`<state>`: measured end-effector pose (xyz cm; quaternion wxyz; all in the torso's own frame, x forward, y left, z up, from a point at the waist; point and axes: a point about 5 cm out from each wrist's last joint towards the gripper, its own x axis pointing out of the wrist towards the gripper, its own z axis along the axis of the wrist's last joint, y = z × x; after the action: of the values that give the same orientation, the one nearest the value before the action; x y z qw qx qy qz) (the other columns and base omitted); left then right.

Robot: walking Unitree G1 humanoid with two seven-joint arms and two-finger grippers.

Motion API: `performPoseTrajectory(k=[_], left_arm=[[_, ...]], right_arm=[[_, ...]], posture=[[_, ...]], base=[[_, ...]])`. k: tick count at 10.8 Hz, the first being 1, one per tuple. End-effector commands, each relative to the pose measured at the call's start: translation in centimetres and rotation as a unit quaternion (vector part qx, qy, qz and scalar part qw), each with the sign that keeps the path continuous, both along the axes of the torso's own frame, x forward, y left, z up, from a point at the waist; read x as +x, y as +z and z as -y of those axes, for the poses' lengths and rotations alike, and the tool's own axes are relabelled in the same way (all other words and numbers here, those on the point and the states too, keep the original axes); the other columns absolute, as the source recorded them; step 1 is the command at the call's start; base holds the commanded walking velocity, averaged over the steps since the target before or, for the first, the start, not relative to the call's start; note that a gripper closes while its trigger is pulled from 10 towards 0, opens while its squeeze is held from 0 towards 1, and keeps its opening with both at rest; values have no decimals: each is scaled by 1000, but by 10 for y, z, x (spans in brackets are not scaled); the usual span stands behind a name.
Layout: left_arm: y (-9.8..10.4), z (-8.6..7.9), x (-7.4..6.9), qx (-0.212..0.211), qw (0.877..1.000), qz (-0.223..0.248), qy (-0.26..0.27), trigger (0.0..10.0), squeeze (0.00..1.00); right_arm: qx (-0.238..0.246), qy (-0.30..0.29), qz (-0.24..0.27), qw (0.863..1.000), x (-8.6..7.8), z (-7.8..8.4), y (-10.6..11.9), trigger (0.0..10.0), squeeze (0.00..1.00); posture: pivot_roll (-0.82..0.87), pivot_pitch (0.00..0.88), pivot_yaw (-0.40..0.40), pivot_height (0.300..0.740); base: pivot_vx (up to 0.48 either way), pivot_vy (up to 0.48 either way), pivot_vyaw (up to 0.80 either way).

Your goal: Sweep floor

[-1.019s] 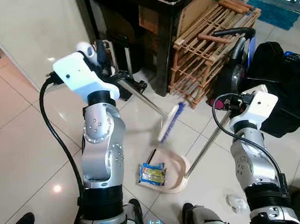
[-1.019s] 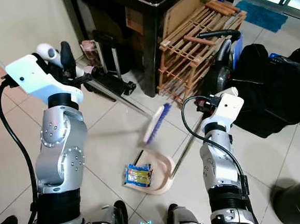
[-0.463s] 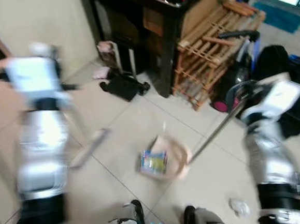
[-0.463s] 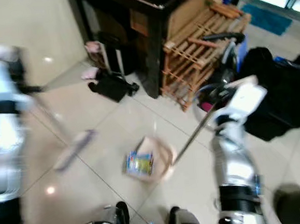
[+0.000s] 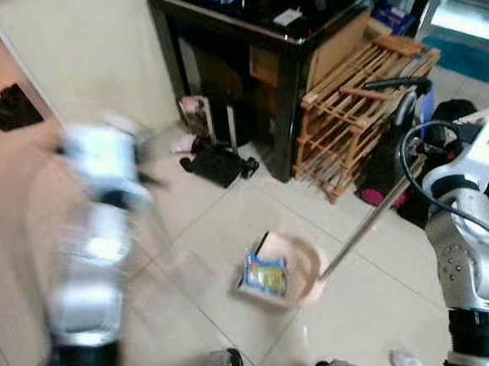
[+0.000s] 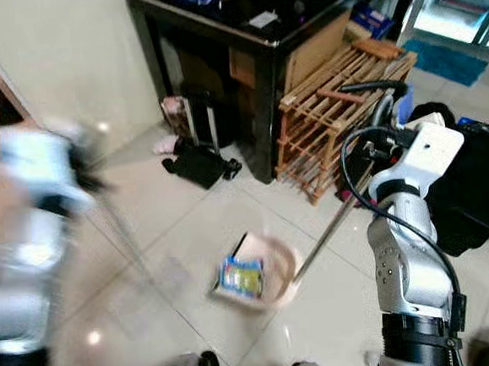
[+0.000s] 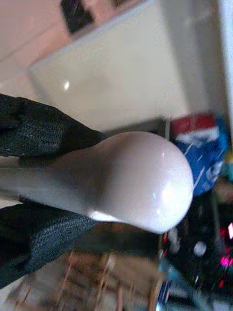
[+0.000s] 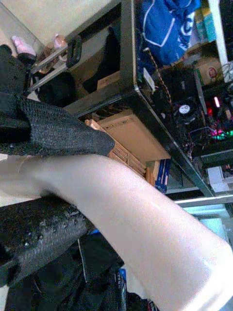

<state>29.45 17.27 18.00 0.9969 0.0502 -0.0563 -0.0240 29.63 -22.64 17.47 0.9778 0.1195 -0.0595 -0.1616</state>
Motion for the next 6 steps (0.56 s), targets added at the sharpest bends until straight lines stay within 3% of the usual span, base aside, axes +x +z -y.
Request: performPoseTrajectory(k=[1,4,6], left_arm=[[2,5,-1,7,1000,1,-3,10000,0],[4,10,-2,34,999,-4,-21,10000,0],[9,1,-6,33,999,2,0,10000,0]], right_arm=[[9,-13,39,999,-4,3,24,10000,0],[1,-38,45,998,-10,7,49,10000,0],[-1,-45,49,998,-8,10,59,10000,0]], posture=[[-8,38,69,740],[-11,34,65,740],[1,37,58,740]], base=[[0,0,-800],[0,0,-800],[0,0,-800]])
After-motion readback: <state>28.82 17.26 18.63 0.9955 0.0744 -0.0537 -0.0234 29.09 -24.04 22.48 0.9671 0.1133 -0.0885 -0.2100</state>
